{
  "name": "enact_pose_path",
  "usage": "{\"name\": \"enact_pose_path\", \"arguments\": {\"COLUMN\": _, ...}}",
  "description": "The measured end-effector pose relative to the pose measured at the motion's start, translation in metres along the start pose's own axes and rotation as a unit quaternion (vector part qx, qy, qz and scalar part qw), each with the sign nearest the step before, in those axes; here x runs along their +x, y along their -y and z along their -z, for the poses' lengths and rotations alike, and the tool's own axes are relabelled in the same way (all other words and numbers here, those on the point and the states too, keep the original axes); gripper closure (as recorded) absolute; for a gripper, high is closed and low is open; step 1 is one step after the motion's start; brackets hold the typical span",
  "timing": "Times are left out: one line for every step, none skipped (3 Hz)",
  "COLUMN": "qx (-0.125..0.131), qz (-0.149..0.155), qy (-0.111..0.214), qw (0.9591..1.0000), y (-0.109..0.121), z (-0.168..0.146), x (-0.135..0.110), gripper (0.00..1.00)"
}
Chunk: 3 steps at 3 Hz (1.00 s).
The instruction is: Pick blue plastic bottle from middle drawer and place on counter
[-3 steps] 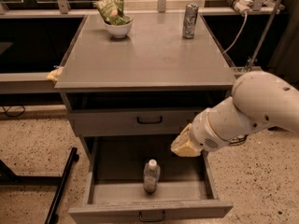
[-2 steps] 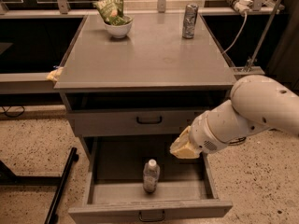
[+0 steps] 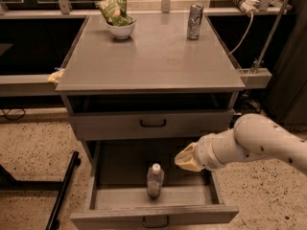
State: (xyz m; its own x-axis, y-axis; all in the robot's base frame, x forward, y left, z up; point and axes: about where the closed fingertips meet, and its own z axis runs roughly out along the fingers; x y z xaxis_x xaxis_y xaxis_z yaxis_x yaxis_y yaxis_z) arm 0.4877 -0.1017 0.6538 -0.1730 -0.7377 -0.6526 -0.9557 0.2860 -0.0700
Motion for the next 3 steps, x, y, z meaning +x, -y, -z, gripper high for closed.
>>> {"name": "enact_pose_path", "arguments": {"qx": 0.009, "qz": 0.014, "qy": 0.046, "qw": 0.9988, "y": 0.028, "z": -0.045, "x": 0.027, "gripper": 1.00}}
{"name": "enact_pose_path", "arguments": {"qx": -0.007, "qz": 0.007, "qy": 0.064, "qw": 0.9979, "y": 0.030, "z": -0.087, "x": 0.057, "gripper": 1.00}}
{"name": "enact_pose_path", "arguments": {"qx": -0.007, "qz": 0.007, "qy": 0.064, "qw": 0.9979, "y": 0.030, "z": -0.088, "x": 0.057, "gripper": 0.98}}
